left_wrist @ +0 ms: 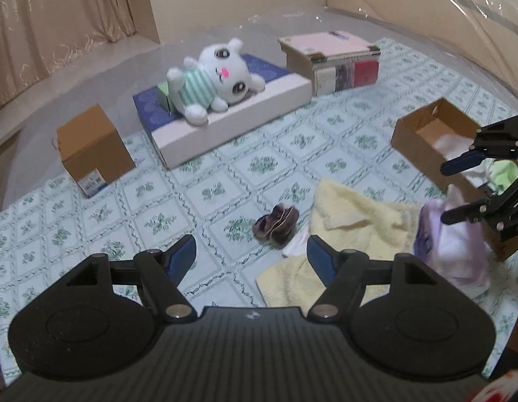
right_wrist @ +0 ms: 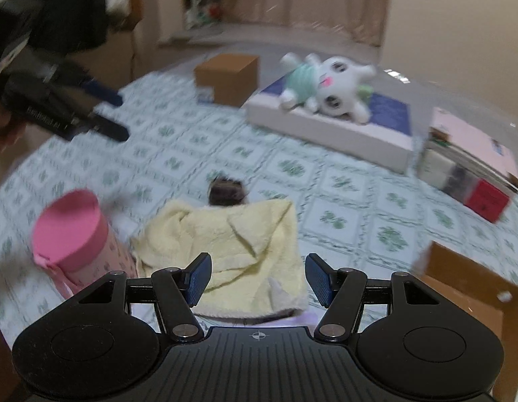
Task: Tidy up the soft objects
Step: 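Move both tools back toward the yellow towel and dark sock, then grasp the yellow towel with the right gripper and lift it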
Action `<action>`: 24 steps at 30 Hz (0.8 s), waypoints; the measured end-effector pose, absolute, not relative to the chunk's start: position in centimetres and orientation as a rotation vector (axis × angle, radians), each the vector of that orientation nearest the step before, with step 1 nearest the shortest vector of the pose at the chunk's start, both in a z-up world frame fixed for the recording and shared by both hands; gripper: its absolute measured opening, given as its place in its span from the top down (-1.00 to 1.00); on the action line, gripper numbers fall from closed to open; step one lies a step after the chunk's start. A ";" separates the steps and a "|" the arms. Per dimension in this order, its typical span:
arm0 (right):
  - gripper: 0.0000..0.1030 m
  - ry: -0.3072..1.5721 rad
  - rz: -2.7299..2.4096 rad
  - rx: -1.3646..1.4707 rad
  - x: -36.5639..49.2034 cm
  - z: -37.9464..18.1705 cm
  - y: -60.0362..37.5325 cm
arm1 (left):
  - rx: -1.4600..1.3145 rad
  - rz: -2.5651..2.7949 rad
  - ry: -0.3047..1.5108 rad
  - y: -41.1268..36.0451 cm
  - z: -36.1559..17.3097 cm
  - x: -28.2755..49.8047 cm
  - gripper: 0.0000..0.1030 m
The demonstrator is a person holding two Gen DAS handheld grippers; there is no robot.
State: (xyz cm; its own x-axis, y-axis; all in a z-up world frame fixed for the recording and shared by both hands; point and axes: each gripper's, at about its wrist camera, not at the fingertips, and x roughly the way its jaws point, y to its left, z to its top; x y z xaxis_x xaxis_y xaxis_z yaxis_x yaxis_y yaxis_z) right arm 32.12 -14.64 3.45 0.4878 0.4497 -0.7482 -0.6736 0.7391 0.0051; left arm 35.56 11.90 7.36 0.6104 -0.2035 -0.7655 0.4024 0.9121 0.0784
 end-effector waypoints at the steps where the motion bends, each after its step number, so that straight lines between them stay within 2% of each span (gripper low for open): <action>1: -0.23 0.814 0.717 -0.343 32.6 2.7 -13.9 | 0.250 -0.357 0.857 12.1 6.7 36.0 -0.36; 7: -0.52 0.856 0.844 -0.475 35.6 -0.2 -10.8 | 0.229 -0.362 0.902 13.5 3.5 38.2 -0.36; 15: -0.63 0.995 0.904 -0.436 41.6 -1.9 -8.0 | 0.188 -0.354 0.923 14.7 1.2 39.7 -0.36; 24: -0.63 0.983 0.963 -0.592 40.2 -5.1 -4.4 | 0.164 -0.365 0.942 14.9 -0.6 40.4 -0.36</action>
